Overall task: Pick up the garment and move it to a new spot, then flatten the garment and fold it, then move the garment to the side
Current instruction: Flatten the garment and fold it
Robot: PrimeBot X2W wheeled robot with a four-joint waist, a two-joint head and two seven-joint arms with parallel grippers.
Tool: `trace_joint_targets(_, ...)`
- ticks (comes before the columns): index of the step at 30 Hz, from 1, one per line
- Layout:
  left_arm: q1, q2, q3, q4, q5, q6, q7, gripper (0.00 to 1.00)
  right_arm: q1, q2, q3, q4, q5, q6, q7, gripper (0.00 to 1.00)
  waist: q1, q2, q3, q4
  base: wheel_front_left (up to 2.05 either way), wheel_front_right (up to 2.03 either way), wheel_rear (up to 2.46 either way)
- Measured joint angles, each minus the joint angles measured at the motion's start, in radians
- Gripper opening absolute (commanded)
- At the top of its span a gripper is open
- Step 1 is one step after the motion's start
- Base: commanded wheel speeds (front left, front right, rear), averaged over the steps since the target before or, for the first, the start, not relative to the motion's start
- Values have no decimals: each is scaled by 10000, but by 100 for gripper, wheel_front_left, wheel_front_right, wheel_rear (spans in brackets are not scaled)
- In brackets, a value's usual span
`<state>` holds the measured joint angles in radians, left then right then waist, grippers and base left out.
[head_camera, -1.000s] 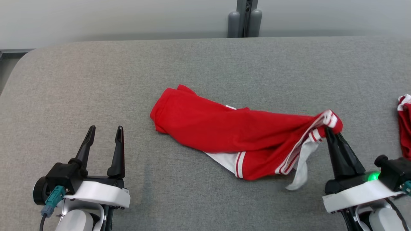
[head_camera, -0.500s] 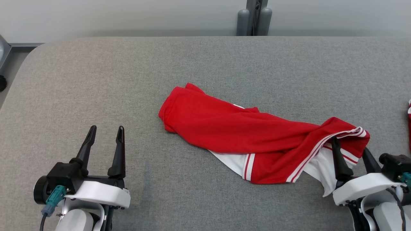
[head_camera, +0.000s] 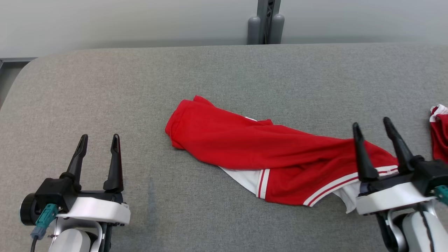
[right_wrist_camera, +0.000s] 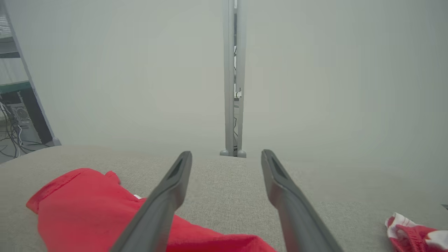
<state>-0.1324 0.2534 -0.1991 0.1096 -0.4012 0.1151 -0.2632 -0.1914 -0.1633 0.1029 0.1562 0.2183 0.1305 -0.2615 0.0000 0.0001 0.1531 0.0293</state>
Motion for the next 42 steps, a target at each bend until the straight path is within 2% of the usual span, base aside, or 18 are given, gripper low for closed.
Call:
trace_joint_targets(8, 271, 151, 125, -173, 8, 198, 40, 100, 313, -257, 1651, -426, -989, 2, 0, 100, 0, 0, -369, -103, 0, 0, 0)
trace_joint_targets(15, 682, 236, 213, -393, -6, 428, 130, 100, 1062, -284, 2349, -265, -1522, 2, 0, 100, 0, 0, -712, -42, 0, 0, 0)
trace_joint_targets(29, 1266, 311, 224, -886, -52, 711, 341, 100, 1604, -134, 2474, -157, -1381, 2, 148, 100, 0, 0, -944, 61, 0, 0, 0)
trace_joint_targets(35, 1034, 213, -6, -1016, -48, 696, 384, 100, 1219, -405, 2949, 25, -1287, 2, 499, 100, 0, 0, -730, 487, 0, 0, 0)
trace_joint_targets(42, 580, -165, -485, -631, -42, 422, 322, 100, 239, -1041, 4288, 1168, -997, 4, 1118, 100, 0, 0, -309, 1338, 0, 0, 0)
